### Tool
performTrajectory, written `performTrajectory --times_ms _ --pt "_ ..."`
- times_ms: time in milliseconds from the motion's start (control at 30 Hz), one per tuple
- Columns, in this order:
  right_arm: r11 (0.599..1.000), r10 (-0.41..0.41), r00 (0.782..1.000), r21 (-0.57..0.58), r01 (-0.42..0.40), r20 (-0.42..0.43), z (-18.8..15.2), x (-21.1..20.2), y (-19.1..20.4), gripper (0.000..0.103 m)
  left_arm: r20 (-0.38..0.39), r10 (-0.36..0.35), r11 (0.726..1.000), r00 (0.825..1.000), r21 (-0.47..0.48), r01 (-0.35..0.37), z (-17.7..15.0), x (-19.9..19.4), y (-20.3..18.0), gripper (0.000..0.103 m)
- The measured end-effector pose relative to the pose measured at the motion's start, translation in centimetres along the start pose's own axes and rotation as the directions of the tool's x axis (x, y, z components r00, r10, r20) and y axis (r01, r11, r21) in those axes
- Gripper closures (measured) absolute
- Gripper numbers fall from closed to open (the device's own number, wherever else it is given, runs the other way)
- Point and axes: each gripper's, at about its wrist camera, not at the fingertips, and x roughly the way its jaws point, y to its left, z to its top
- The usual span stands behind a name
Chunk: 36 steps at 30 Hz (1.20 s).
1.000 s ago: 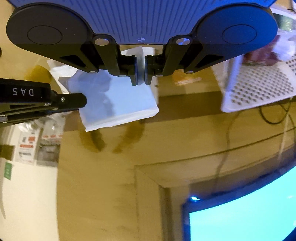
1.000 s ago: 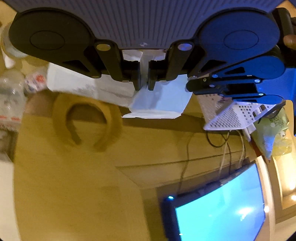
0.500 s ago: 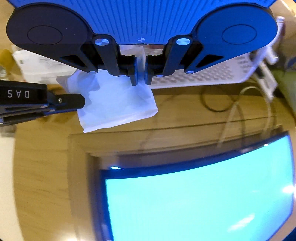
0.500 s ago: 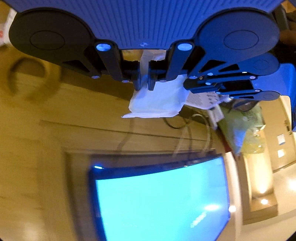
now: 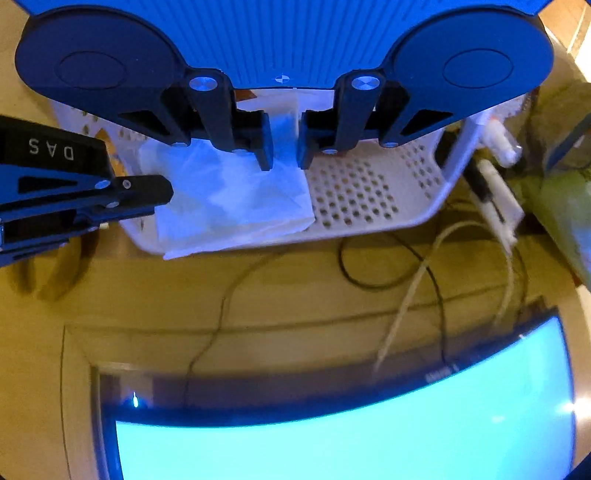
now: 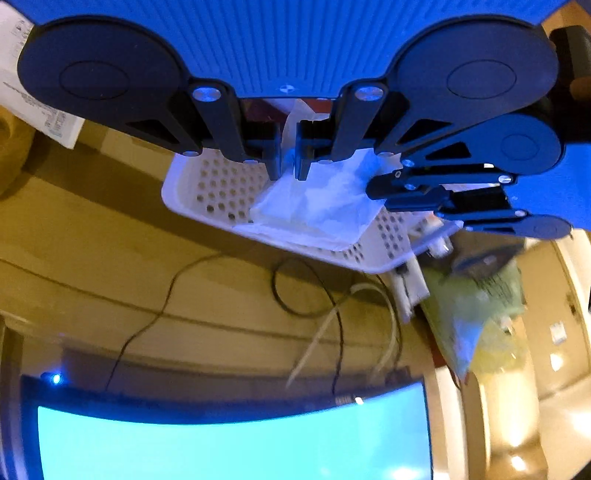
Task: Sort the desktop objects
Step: 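Carry the white plastic bag into the basket and open both grippers, then move both tools back to the desk toward the white mailer envelope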
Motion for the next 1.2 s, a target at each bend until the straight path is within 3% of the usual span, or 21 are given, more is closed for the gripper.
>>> performTrajectory --times_ms 167,233,267,300,367,500,833,1067,1200 --pt "0.997 -0.074 0.996 0.019 0.076 -0.057 -0.5 1.6 -0.1 0.088 -0.053 -0.066 0.998 0.996 0.008 0.066 -0.2 2.5 0.0 0.072" --pt "0.994 -0.101 0.993 0.029 0.102 -0.058 -0.5 1.9 0.0 0.080 -0.052 -0.082 0.996 0.995 0.018 0.083 -0.3 2.8 -0.1 0.069" --pt "0.994 -0.107 0.993 0.030 0.109 -0.055 -0.6 1.9 0.1 0.061 -0.055 -0.084 0.996 0.995 0.026 0.085 -0.3 3.1 -0.2 0.065" --pt "0.991 -0.126 0.991 0.033 0.128 -0.048 -0.6 2.0 0.2 0.055 -0.057 -0.071 0.997 0.996 0.037 0.073 -0.2 3.4 -0.2 0.063" --pt "0.983 -0.183 0.983 0.028 0.184 -0.026 -0.6 2.1 0.3 0.049 -0.055 -0.054 0.997 0.997 0.046 0.057 -0.1 3.8 -0.1 0.049" --pt "0.981 -0.182 0.983 0.074 0.180 0.013 -0.8 1.5 -0.4 0.040 -0.013 -0.046 0.998 0.999 0.040 0.047 0.2 3.3 0.5 0.031" --pt "0.970 -0.216 0.966 0.146 0.196 0.143 -1.3 -2.1 -1.7 0.038 0.093 -0.070 0.995 0.993 0.072 0.064 1.7 -0.1 -1.9 0.023" --pt "0.935 -0.318 0.934 0.219 0.279 0.166 -4.3 -6.6 -5.8 0.027 0.110 -0.155 0.979 0.982 0.153 0.138 2.2 -1.3 -8.5 0.020" --pt "0.900 -0.383 0.913 0.277 0.336 0.138 -7.1 -9.8 -9.0 0.027 0.117 -0.230 0.956 0.966 0.214 0.202 1.9 -2.1 -13.6 0.018"
